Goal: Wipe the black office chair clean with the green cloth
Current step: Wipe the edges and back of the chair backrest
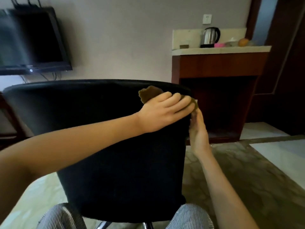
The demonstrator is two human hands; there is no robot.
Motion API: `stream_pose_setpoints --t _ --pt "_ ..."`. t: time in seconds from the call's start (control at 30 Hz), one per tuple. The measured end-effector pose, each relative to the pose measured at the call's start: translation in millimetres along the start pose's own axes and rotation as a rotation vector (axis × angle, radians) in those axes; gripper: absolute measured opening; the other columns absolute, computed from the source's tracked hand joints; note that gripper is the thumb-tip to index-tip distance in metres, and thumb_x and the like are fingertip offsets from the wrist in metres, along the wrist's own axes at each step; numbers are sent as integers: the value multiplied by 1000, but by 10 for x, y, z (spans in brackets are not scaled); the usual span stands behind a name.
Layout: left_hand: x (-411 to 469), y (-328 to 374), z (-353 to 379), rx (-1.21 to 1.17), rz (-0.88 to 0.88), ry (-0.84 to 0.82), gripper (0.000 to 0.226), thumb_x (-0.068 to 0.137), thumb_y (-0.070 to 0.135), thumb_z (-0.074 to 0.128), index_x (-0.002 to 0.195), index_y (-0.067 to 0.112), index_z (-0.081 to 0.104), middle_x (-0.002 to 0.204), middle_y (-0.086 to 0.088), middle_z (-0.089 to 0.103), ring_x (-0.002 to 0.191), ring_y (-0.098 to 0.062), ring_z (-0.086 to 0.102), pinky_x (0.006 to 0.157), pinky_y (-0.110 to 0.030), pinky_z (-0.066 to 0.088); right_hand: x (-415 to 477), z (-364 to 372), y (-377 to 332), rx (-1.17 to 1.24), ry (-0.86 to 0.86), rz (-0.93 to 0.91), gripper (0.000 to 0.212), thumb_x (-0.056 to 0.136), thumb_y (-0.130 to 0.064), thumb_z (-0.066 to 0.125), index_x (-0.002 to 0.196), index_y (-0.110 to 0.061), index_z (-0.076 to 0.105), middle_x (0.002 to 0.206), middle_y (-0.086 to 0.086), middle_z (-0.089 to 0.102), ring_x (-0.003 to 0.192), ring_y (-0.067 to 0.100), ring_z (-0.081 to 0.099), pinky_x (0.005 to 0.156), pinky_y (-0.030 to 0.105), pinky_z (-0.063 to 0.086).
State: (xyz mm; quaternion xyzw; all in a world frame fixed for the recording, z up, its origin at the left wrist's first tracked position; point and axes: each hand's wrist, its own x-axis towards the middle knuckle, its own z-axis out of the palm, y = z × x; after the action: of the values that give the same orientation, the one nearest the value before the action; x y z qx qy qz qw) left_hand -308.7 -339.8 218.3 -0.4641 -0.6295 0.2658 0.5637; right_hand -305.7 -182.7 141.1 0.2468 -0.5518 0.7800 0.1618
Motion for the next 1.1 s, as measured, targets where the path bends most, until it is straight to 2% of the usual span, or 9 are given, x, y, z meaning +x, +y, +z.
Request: stream_pose_setpoints --t 0.1,0.2,0.27,0.43,0.6,0.73,0.83,0.97,1.1 --pt "87 139 113 40 -63 -11 32 95 4 37 127 4 44 125 -13 38 105 -26 41 90 -35 34 66 -57 1 65 33 23 40 100 -35 16 120 -26 49 117 -12 60 109 -1 57 86 15 45" --pt "-17 417 269 17 -21 -106 33 95 1 29 123 4 47 122 -15 41 103 -27 42 89 -35 33 104 -123 48 120 65 82 50 101 -39 3 124 -24 45 125 -6 55 116 4 53 97 21 43" --pt "-208 620 324 2 83 -227 36 89 5 41 123 8 53 122 -12 51 105 -26 48 91 -35 33 120 -148 59 124 58 102 51 100 -40 0 121 -28 45 123 -10 55 116 4 52 101 23 40" --pt "-274 553 204 0 233 -317 43 81 7 47 121 14 59 118 -5 62 101 -22 56 87 -31 36 118 -199 121 3 37 186 50 99 -41 -1 119 -32 45 115 -17 55 107 -4 53 89 16 42" --pt "201 203 153 48 8 -104 37 89 6 31 125 5 40 121 -13 37 100 -26 39 81 -33 32 -67 -224 413 49 82 273 48 98 -47 7 105 -34 53 98 -24 64 92 -12 58 74 8 46" --pt "246 381 239 62 -110 -86 36 94 2 24 121 5 47 120 -13 42 99 -26 41 82 -34 33 -113 -243 423 116 109 295 51 99 -45 5 110 -32 53 103 -21 63 96 -8 58 74 10 47" --pt "-4 632 284 31 -22 -225 42 87 7 32 122 7 55 121 -10 58 102 -27 49 87 -35 33 -133 -240 404 145 117 312 58 98 -47 1 123 -24 49 123 -6 55 111 3 52 87 18 42" --pt "-330 839 280 3 172 -353 43 84 3 39 124 11 55 120 -6 59 99 -21 57 89 -33 33 -200 -203 423 69 134 262 55 97 -48 1 113 -30 51 115 -9 59 107 2 55 88 17 44" --pt "-236 582 181 29 226 -268 43 83 9 41 121 15 58 119 -6 58 99 -21 53 83 -31 39 -229 -169 435 -69 176 266 49 99 -43 3 117 -30 46 115 -10 55 105 2 53 82 14 43"
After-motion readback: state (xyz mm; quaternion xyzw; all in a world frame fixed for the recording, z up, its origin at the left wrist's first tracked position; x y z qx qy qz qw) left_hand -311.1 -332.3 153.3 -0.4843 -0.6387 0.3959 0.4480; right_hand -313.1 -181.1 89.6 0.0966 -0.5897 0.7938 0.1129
